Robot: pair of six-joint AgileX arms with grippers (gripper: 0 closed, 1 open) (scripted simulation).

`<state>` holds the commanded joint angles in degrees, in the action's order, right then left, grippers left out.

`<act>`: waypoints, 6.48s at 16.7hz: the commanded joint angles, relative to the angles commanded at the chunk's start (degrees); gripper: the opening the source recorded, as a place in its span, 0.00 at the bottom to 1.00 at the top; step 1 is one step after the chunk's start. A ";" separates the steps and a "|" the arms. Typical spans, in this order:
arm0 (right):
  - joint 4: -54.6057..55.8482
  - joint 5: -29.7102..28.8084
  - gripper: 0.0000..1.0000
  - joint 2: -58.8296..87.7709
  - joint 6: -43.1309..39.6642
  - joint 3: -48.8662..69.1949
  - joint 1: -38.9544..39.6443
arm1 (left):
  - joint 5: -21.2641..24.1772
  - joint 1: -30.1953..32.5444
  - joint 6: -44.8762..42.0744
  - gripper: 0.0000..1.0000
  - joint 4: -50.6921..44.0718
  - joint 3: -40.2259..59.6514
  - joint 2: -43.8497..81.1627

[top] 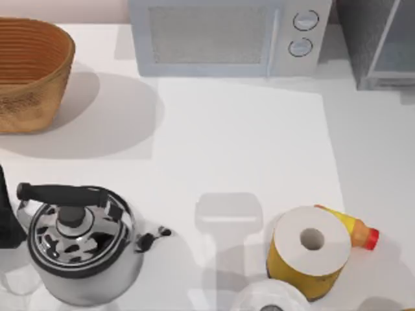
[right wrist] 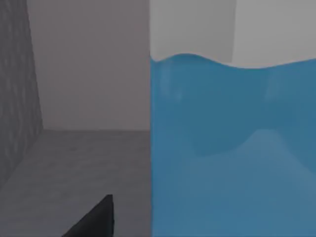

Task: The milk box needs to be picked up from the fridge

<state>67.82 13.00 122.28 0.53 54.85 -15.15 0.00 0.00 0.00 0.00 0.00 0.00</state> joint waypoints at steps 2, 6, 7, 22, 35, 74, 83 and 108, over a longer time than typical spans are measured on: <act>-0.53 -0.07 1.00 0.81 -0.01 0.97 0.18 | 0.00 0.00 0.00 1.00 0.00 0.00 0.00; -4.42 -1.01 1.00 5.24 -0.05 9.69 1.12 | 0.00 0.00 0.00 1.00 0.00 0.00 0.00; -5.60 -1.30 1.00 6.47 -0.06 12.27 1.40 | 0.00 0.00 0.00 1.00 0.00 0.00 0.00; -8.33 -1.98 0.40 8.74 -0.10 16.74 2.05 | 0.00 0.00 0.00 1.00 0.00 0.00 0.00; -8.33 -1.98 0.00 8.74 -0.10 16.74 2.05 | 0.00 0.00 0.00 1.00 0.00 0.00 0.00; -9.35 1.15 0.00 -17.89 0.28 -9.42 -0.55 | 0.00 0.00 0.00 1.00 0.00 0.00 0.00; -30.63 -4.08 0.00 -58.21 -0.31 -25.96 5.06 | 0.00 0.00 0.00 1.00 0.00 0.00 0.00; -61.58 -8.30 0.00 -116.02 -0.48 -54.31 14.04 | 0.00 0.00 0.00 1.00 0.00 0.00 0.00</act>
<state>6.24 4.70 6.26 0.05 0.54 -1.11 0.00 0.00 0.00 0.00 0.00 0.00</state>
